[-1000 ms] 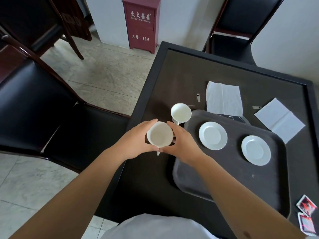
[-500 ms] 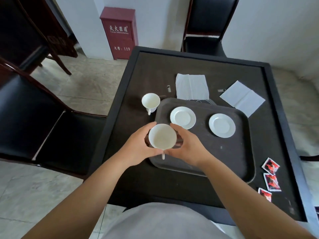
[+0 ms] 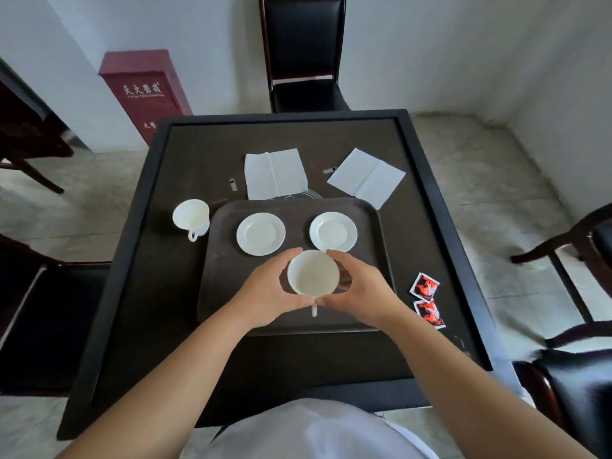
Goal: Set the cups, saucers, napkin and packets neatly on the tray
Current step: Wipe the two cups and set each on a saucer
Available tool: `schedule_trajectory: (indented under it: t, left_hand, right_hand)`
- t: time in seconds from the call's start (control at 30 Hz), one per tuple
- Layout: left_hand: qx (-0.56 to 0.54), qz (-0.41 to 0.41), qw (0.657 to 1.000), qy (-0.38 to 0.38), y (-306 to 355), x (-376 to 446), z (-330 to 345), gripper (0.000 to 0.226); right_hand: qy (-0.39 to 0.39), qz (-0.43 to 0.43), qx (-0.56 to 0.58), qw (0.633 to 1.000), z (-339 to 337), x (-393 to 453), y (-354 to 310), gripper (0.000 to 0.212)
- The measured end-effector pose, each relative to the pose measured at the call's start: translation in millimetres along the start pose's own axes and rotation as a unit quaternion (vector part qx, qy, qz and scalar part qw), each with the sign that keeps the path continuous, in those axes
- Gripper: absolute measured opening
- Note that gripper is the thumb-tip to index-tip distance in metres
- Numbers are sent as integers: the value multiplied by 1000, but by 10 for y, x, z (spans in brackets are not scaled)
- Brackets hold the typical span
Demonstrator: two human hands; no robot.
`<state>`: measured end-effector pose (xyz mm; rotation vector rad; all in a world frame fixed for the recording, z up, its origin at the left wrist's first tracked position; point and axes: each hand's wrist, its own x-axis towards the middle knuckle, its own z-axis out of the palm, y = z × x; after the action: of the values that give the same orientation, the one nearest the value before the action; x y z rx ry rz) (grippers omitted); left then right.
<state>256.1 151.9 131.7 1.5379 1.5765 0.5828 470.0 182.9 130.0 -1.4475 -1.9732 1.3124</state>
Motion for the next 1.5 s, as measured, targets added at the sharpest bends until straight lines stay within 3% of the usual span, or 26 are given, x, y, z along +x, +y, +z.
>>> schedule_trajectory:
  t: [0.13,0.37,0.97,1.1,1.27,1.5]
  left_hand:
    - [-14,-1,1000,-17,178,247,244,87]
    - [0,-22,1000,-19,240,672,482,93]
    - [-32,-65,997,-23,-171,1873,559,94]
    - [-28,-61,997,-24,-237,1990,530,83]
    - [-36,-78,996,-16,-332,2072,564,91]
    - [-28,-39,999,-25,-239,2027,540,87]
  right_hand:
    - [10,4,-2,1000,-274,40,235,92]
    - [0,12,-8,1000,-537,322,572,91]
    - [-22,59,14,998,-634,1497,1029,89]
    - [-22,69,19,997,-588,1646,1092,89]
    - [-18,75,31,997,-554,1721,1160,91]
    - [-24,65,21,997,-566,1681,1162,87]
